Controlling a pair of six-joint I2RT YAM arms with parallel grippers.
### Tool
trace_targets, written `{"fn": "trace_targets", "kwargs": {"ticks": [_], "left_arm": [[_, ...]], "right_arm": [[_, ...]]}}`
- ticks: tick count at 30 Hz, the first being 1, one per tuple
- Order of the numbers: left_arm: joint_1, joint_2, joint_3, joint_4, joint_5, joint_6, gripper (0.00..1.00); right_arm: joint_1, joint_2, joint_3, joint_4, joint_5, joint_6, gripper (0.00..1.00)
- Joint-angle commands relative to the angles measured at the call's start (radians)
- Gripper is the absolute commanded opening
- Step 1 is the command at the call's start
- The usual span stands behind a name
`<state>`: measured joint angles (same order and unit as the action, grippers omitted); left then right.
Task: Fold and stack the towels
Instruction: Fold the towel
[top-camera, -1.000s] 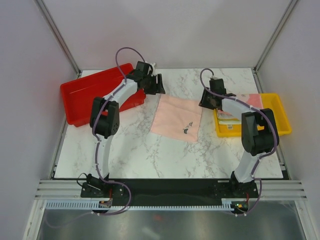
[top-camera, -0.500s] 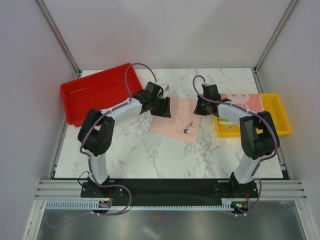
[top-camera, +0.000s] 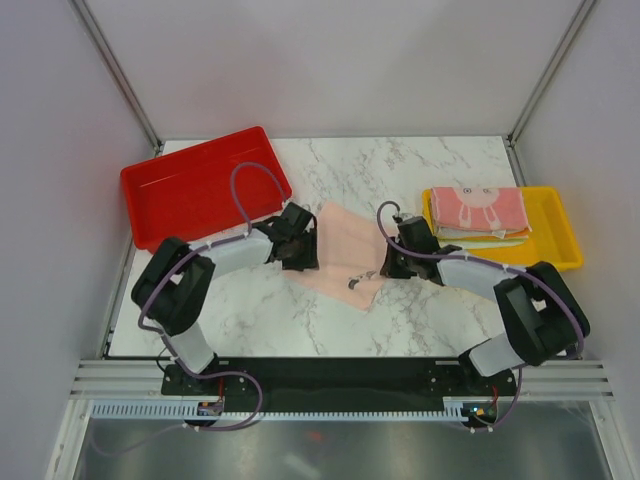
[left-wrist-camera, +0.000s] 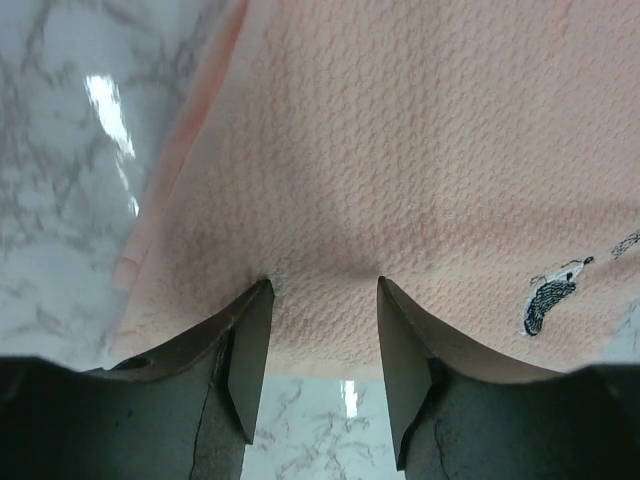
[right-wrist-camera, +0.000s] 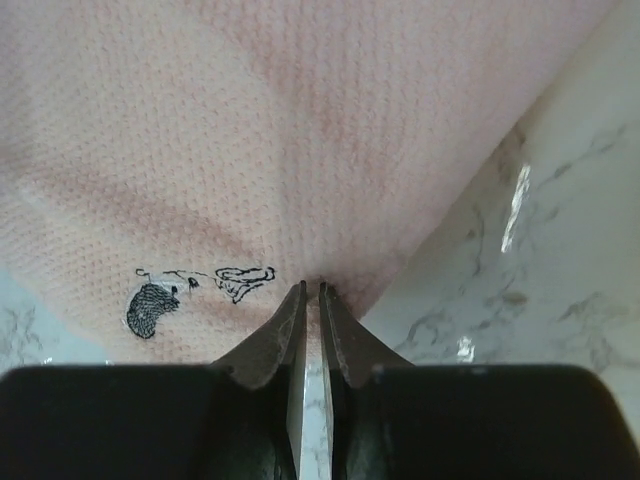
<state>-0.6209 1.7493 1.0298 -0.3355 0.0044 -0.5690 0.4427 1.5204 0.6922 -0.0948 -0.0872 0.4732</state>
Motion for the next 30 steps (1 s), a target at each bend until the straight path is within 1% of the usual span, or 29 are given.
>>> {"fn": "trace_targets", "kwargs": {"ticks": [1,2,3,5,6,7,8,9,10,11,12,13,14,15,16,17,18,19,20,21,22,24,26,30], "left_arm": [[-0.049,-0.08,-0.14,-0.086,-0.009,-0.137,0.55],[-0.063,-0.147,-0.177,-0.082,0.029,-0.147,0.55],[-0.077,-0.183,-0.186,-0.083,0.084,-0.176,0.55],[-0.106,-0.287,-0.176,-0.085,0.146,-0.183,0.57],[-0.105,-0.31,-0.154,-0.098,0.195,-0.166,0.59],[-0.094,-0.324,-0.117,-0.124,0.203,-0.14,0.6],[-0.089,-0.323,-0.002,-0.17,0.194,-0.106,0.61],[-0.083,-0.289,0.069,-0.244,0.148,-0.016,0.63],[-0.064,-0.26,0.141,-0.287,0.117,0.026,0.63],[-0.048,-0.229,0.28,-0.309,0.097,0.07,0.63],[-0.031,-0.162,0.336,-0.318,0.095,0.171,0.63],[0.002,-0.136,0.384,-0.318,0.1,0.229,0.63],[0.019,-0.101,0.464,-0.315,0.109,0.288,0.63],[0.039,-0.046,0.496,-0.313,0.206,0.42,0.65],[0.076,-0.019,0.527,-0.326,0.277,0.498,0.66],[0.091,-0.002,0.565,-0.33,0.314,0.558,0.66],[0.105,0.012,0.573,-0.327,0.35,0.648,0.66],[0.14,0.05,0.598,-0.327,0.383,0.685,0.66],[0.159,0.068,0.611,-0.332,0.42,0.739,0.66],[0.179,0.091,0.625,-0.333,0.483,0.753,0.66],[0.219,0.137,0.656,-0.339,0.514,0.762,0.65],[0.257,0.182,0.684,-0.356,0.58,0.782,0.64],[0.262,0.238,0.711,-0.359,0.603,0.813,0.65],[0.259,0.317,0.751,-0.382,0.641,0.865,0.66]], "right_arm": [[0.016,-0.101,-0.098,0.017,-0.032,0.036,0.18],[0.014,-0.152,-0.129,0.015,-0.052,0.032,0.2],[0.016,-0.175,-0.132,-0.006,-0.063,0.024,0.21],[0.016,-0.215,-0.096,-0.051,-0.088,-0.022,0.27],[0.014,-0.248,-0.074,-0.103,-0.094,-0.06,0.3],[0.011,-0.259,-0.047,-0.127,-0.109,-0.085,0.34],[0.008,-0.266,0.023,-0.153,-0.132,-0.115,0.39],[0.007,-0.256,0.064,-0.205,-0.131,-0.139,0.43],[-0.001,-0.244,0.105,-0.232,-0.135,-0.192,0.47],[-0.005,-0.197,0.191,-0.249,-0.152,-0.226,0.53],[-0.013,-0.163,0.235,-0.291,-0.19,-0.258,0.55],[-0.016,-0.125,0.28,-0.313,-0.197,-0.293,0.57],[-0.019,-0.044,0.364,-0.336,-0.215,-0.358,0.65],[-0.033,-0.004,0.403,-0.38,-0.25,-0.393,0.7],[-0.041,0.032,0.44,-0.404,-0.255,-0.415,0.73],[-0.05,0.064,0.507,-0.427,-0.255,-0.451,0.76],[-0.061,0.116,0.535,-0.453,-0.263,-0.464,0.77],[-0.079,0.139,0.556,-0.457,-0.293,-0.491,0.77],[-0.088,0.191,0.611,-0.473,-0.293,-0.53,0.77],[-0.105,0.219,0.641,-0.518,-0.298,-0.545,0.77],[-0.117,0.246,0.686,-0.537,-0.313,-0.562,0.77],[-0.156,0.317,0.714,-0.574,-0.348,-0.6,0.76],[-0.182,0.368,0.736,-0.588,-0.423,-0.622,0.73],[-0.196,0.431,0.765,-0.635,-0.462,-0.673,0.7]]}}
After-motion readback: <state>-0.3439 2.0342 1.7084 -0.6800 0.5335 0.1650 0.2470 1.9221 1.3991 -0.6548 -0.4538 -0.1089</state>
